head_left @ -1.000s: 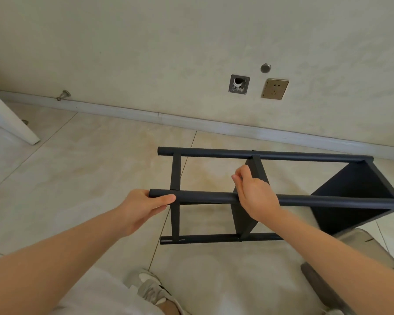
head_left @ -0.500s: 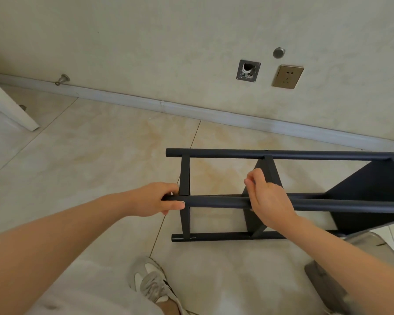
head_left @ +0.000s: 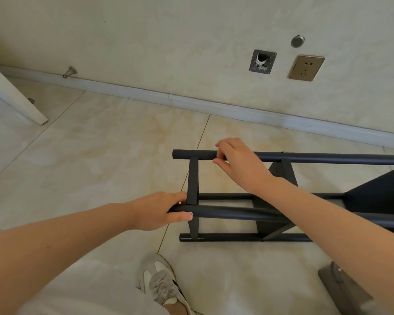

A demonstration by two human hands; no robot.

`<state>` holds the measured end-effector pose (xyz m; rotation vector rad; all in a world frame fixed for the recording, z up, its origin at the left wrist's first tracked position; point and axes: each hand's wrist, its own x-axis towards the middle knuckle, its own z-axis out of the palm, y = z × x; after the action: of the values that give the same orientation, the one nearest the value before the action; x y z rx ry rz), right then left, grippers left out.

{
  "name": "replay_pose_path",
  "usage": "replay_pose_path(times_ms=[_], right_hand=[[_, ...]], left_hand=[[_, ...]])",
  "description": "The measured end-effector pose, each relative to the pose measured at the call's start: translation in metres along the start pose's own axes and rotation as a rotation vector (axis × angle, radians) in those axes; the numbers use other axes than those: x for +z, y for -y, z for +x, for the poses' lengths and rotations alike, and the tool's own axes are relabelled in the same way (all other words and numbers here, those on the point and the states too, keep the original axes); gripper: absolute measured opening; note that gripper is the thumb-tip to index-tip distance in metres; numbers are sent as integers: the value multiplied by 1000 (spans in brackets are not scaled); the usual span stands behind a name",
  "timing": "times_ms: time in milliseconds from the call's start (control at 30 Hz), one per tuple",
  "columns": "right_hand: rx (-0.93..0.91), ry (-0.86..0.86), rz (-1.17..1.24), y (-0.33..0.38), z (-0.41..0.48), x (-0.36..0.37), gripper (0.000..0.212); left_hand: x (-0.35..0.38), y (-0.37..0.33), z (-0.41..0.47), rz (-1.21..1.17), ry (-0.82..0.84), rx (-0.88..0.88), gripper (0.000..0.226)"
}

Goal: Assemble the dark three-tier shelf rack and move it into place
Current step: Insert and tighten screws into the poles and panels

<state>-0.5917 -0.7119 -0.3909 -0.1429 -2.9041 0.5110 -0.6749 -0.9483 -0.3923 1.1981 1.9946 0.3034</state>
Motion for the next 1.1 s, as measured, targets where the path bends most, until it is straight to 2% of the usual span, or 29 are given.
replay_pose_path(times_ms=[167, 367, 433, 500, 633, 700, 767, 833, 900, 967, 1033, 1100], right_hand=[[-104, 114, -11, 17, 21, 17, 13], [-96, 145, -27, 17, 26, 25, 18], [-83, 144, -17, 17, 24, 26, 19], [-69, 141, -9, 17, 22, 26, 19], [-49, 122, -2, 18, 19, 30, 19], [-42, 116, 1, 18, 18, 31, 15], [-38, 114, 14, 18, 18, 31, 16], [-33, 115, 23, 19, 18, 30, 18], [-29, 110, 22, 19, 17, 30, 15], [-23, 104, 25, 18, 17, 31, 13], [-23, 100, 41, 18, 17, 31, 14], [-31, 81, 48, 19, 15, 31, 12]], left_hand=[[9, 12, -1, 24, -30, 41, 23], [11, 13, -4, 26, -23, 29, 25], [9, 10, -5, 114, -39, 31, 26], [5, 9, -4, 301, -91, 83, 28], [3, 5, -3, 618, -106, 136, 72], [3, 4, -3, 677, -93, 130, 81], [0, 3, -5, 703, -94, 124, 79], [-2, 3, -5, 721, -168, 157, 71], [0, 6, -6, 702, -410, 305, 57], [1, 8, -4, 659, -602, 413, 56], [2, 11, -1, 648, -612, 434, 64], [1, 14, 2, 686, -521, 401, 81]])
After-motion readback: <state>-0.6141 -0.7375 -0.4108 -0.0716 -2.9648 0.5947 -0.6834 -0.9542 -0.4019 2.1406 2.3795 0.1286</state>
